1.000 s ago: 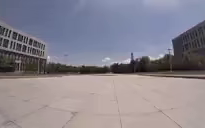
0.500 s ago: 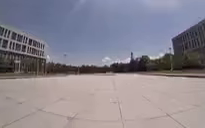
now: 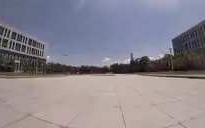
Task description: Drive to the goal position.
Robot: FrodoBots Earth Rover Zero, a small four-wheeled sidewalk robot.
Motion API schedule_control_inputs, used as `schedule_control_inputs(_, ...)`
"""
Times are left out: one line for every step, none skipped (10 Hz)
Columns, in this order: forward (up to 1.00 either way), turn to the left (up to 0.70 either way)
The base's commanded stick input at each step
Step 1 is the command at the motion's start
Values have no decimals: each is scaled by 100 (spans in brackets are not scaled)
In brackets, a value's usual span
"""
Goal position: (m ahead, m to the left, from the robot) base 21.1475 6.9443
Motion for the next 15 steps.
schedule_control_inputs(50,1)
schedule_control_inputs(50,1)
schedule_control_inputs(50,1)
schedule_control_inputs(50,1)
schedule_control_inputs(50,1)
schedule_control_inputs(50,1)
schedule_control_inputs(50,1)
schedule_control_inputs(50,1)
schedule_control_inputs(50,1)
schedule_control_inputs(50,1)
schedule_control_inputs(50,1)
schedule_control_inputs(50,1)
schedule_control_inputs(50,1)
schedule_control_inputs(50,1)
schedule_control_inputs(50,1)
